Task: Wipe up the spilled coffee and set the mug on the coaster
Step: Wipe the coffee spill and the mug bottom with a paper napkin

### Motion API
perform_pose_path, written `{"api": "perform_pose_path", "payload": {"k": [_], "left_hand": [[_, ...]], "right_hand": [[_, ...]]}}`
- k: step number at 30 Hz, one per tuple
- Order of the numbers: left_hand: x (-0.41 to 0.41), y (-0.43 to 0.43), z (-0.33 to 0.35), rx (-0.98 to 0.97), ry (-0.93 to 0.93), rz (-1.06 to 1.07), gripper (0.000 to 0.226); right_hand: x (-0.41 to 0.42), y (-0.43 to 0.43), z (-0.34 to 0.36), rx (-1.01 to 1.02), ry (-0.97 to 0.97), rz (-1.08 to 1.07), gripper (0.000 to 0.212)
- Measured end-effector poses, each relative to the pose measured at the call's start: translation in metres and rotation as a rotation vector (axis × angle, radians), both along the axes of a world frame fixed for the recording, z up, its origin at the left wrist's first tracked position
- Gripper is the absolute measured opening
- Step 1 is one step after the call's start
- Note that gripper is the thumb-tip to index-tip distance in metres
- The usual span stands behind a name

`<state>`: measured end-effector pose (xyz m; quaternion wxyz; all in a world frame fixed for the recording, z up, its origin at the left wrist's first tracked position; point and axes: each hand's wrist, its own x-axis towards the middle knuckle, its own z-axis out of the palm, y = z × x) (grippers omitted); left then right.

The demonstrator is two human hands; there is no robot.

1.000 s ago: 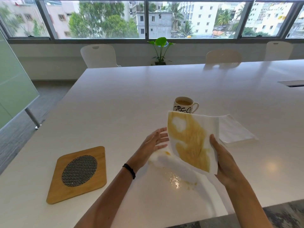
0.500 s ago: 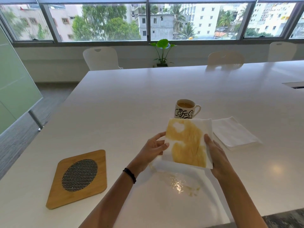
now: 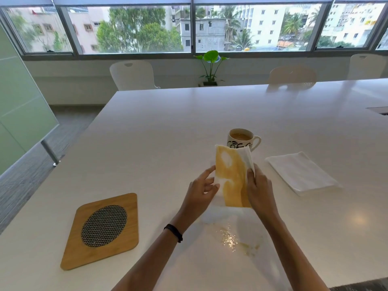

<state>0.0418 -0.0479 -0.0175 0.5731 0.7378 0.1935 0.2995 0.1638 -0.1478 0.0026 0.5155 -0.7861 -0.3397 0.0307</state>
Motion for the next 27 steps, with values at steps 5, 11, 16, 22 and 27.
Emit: {"api": "perform_pose_path", "payload": {"k": [5,11,16,22,27], "left_hand": [[0.001,-0.005,0.001,0.031,-0.038,-0.003,0.044],[-0.001,-0.007,0.005,-0.016,-0.08,-0.091,0.029],[-0.002,0.006,0.007,-0.124,-0.057,-0.112,0.033],[-0.019,0.049,0.008,-0.206,0.005,-0.043,0.031],[-0.026,0.071,0.001,-0.036,0.065,0.188,0.021]], "right_hand": [[-0.015,0.014,-0.001,0.031,0.041,0.091,0.033],[-0.025,0.024,-0.003,0.151,0.155,0.154,0.031],[-0.023,0.027,-0.004,0.154,0.147,0.182,0.018],[-0.018,0.027,-0.005,0.067,-0.068,0.241,0.04],[-0.017,0.024,0.0,0.045,-0.349,0.26,0.054]]}}
